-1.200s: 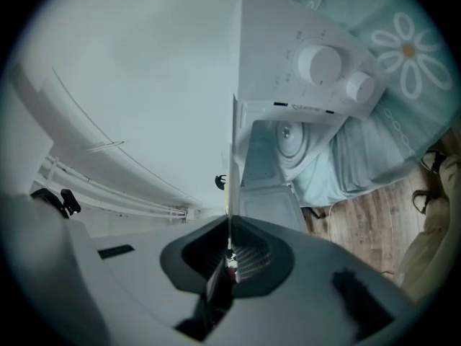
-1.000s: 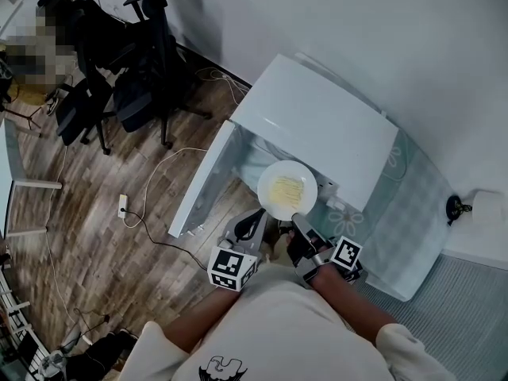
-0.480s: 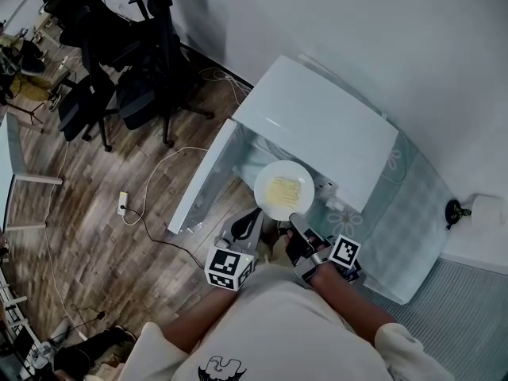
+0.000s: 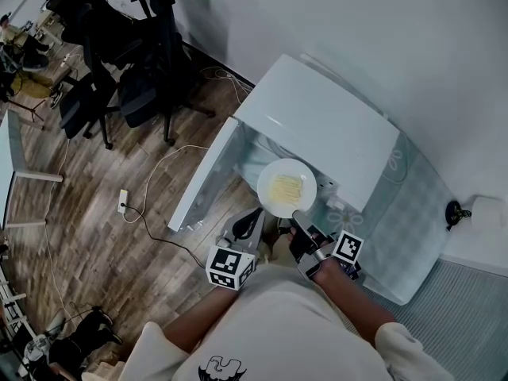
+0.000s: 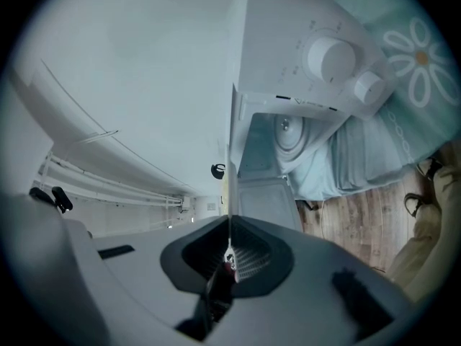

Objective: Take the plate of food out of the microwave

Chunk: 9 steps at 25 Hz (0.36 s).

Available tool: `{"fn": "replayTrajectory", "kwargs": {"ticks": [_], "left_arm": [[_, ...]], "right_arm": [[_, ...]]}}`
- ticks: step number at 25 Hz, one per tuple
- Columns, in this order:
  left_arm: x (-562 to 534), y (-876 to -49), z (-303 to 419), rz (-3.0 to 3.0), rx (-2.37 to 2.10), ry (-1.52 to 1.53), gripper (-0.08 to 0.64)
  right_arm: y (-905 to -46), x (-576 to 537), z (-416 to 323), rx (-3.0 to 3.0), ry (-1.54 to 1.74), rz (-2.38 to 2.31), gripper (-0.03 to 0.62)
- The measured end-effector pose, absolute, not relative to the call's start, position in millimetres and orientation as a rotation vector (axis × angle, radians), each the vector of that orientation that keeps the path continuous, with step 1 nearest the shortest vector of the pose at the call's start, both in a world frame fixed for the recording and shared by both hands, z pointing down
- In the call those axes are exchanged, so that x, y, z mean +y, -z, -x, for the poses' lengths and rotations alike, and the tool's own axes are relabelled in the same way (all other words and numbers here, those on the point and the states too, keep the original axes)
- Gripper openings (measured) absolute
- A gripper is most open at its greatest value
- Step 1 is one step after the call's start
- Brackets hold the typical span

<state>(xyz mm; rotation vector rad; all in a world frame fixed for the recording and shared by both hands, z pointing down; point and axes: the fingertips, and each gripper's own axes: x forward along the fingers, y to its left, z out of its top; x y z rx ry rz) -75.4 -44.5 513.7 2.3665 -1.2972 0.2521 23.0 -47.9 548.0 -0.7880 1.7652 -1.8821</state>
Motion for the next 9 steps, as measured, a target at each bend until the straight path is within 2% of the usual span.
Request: {"fn": "replayTrajectory", "kwargs": {"ticks": [9], "left_arm": [[-47.4, -512.1, 74.0, -2.369, -1.290, -0.254, 0.003]], "right_arm": [[-547.9, -48.8, -20.3, 1.765, 1.905, 0.785, 0.021]]}}
